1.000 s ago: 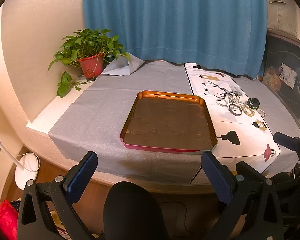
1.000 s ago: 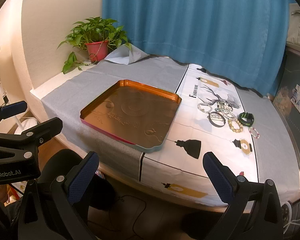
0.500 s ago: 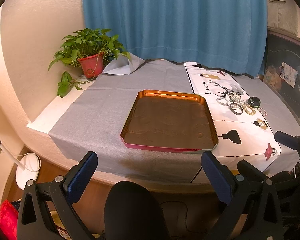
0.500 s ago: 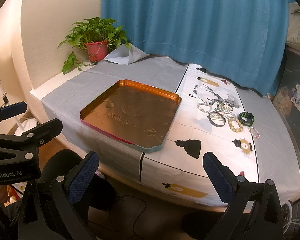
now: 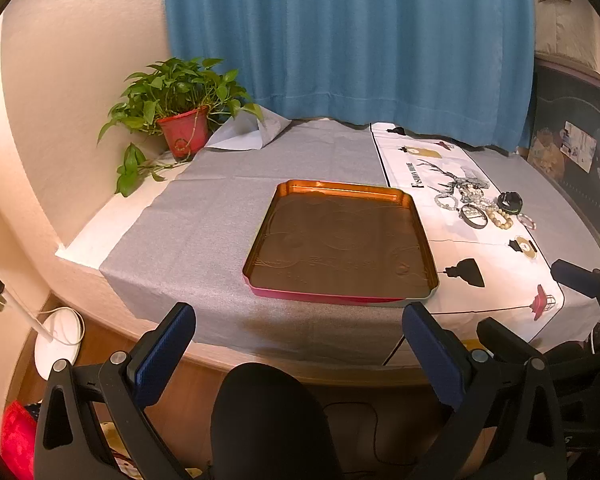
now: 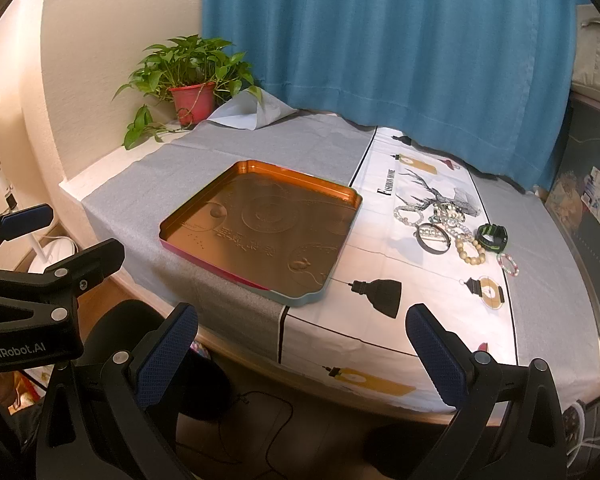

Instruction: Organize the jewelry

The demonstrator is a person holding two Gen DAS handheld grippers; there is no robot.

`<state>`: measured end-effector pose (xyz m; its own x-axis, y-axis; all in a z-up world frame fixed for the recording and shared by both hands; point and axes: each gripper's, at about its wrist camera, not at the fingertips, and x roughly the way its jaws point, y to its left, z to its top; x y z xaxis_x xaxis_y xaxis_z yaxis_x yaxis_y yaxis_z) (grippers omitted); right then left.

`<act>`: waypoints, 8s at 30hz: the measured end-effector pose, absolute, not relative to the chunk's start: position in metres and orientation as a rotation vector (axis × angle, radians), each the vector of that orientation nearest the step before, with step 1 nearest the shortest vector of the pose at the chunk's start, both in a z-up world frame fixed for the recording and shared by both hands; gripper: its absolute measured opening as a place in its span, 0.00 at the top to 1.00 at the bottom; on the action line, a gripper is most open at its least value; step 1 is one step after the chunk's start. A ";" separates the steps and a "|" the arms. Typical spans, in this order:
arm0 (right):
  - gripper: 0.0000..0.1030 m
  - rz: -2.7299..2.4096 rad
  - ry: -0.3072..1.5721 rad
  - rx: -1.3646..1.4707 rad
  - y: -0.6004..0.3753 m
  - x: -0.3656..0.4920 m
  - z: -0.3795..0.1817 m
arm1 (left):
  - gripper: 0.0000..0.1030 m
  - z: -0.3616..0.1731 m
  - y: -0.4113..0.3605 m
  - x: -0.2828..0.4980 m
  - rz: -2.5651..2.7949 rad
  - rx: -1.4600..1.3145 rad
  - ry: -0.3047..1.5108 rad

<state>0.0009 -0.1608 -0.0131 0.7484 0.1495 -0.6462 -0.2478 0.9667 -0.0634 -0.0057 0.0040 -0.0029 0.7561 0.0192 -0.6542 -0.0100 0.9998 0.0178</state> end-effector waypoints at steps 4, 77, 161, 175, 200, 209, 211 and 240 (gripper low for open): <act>0.00 0.219 0.691 -0.148 -0.160 -0.001 -0.011 | 0.00 -0.003 0.004 -0.005 0.017 0.013 0.713; 0.00 -0.134 0.872 0.207 -0.518 0.254 -0.130 | 0.02 -0.127 -0.306 0.300 -0.359 0.246 1.178; 0.94 0.143 0.795 -0.180 -0.224 -0.085 -0.029 | 0.43 -0.018 -0.041 -0.046 -0.335 0.000 0.845; 0.94 0.191 0.799 -0.111 -0.203 0.014 -0.018 | 0.43 -0.004 0.000 0.037 -0.230 -0.051 0.784; 0.91 0.311 0.896 0.015 -0.144 0.211 -0.073 | 0.34 -0.068 0.012 0.210 -0.184 -0.062 0.896; 0.40 0.206 0.948 -0.043 -0.163 0.179 -0.083 | 0.08 -0.072 0.023 0.173 -0.063 0.025 0.920; 0.40 0.194 0.944 -0.076 -0.164 0.155 -0.082 | 0.08 -0.070 0.028 0.150 -0.056 0.002 0.916; 0.33 0.186 0.703 -0.091 -0.166 -0.064 -0.003 | 0.06 0.005 -0.004 -0.056 -0.071 0.026 0.740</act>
<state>-0.0644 -0.1659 -0.0033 0.7474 0.1394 -0.6496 -0.2007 0.9794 -0.0207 -0.0565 -0.0039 0.0054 0.7364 -0.0557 -0.6743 0.0739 0.9973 -0.0016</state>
